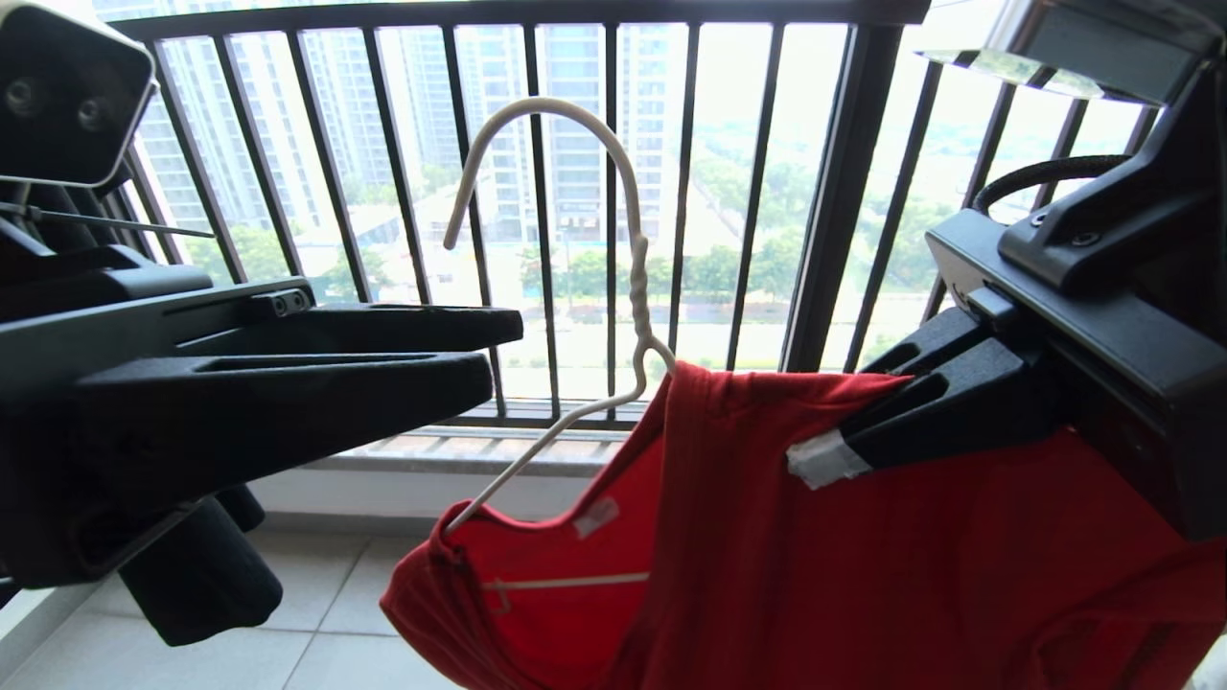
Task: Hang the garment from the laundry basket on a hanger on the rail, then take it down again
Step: Hang the clothes rack on the clothesline
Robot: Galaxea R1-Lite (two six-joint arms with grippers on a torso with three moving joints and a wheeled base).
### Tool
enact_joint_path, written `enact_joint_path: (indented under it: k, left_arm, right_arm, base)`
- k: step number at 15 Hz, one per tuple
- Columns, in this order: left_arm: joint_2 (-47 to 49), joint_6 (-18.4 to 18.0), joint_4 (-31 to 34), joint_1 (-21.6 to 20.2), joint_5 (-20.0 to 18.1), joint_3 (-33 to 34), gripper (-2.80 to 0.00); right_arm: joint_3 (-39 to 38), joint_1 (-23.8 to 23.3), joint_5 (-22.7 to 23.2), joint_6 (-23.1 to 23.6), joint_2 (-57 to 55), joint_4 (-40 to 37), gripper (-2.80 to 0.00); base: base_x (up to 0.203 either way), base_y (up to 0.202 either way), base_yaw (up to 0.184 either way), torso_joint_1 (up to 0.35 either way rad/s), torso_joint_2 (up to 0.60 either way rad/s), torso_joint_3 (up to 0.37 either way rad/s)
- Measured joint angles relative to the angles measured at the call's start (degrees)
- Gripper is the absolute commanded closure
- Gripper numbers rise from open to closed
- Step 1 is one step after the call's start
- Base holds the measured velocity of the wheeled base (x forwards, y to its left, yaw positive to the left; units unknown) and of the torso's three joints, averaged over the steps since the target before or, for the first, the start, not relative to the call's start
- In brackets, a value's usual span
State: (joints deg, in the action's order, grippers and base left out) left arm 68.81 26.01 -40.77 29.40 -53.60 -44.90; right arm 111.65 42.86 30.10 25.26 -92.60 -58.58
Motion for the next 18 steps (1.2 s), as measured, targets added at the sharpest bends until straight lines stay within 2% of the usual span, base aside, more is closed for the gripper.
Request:
enact_joint_path:
  k: [6, 8, 9, 11, 15, 18]
  left_arm:
    - [-3.7, 0.3, -0.1, -8.0, 1.5, -2.6, -2.80]
    - [-4.3, 1.0, -0.3, -9.5, 2.1, -3.0, -2.80]
    - [-4.5, 1.2, -0.4, -9.9, 2.4, -3.1, 0.00]
    - [-4.6, 1.5, -0.4, -10.8, 3.3, -3.4, 0.00]
    - [-2.5, 4.6, 0.5, -14.0, 3.9, -7.8, 0.00]
    - [-0.7, 4.6, 8.1, -14.9, 7.9, -13.5, 0.00]
  right_arm:
    - [-0.1, -0.2, -1.8, -0.6, 1.2, 0.0, 0.00]
    - [-0.1, -0.3, -2.3, -0.7, 1.4, 0.1, 0.00]
    - [-0.1, -0.4, -2.5, -0.7, 1.4, 0.2, 0.00]
    - [0.0, -0.9, -2.6, -1.2, 1.6, 0.3, 0.00]
    - [0.0, -3.4, -2.7, -2.5, 2.4, 3.5, 0.00]
    - [0.0, -5.2, -2.7, -7.6, 3.5, 9.1, 0.00]
  base:
    - [0.000, 0.000, 0.000, 0.000, 0.00, 0.000]
    - [0.000, 0.000, 0.000, 0.000, 0.00, 0.000]
    - [0.000, 0.000, 0.000, 0.000, 0.00, 0.000]
    - [0.000, 0.000, 0.000, 0.000, 0.00, 0.000]
    - [0.000, 0.000, 0.000, 0.000, 0.00, 0.000]
    - [0.000, 0.000, 0.000, 0.000, 0.00, 0.000]
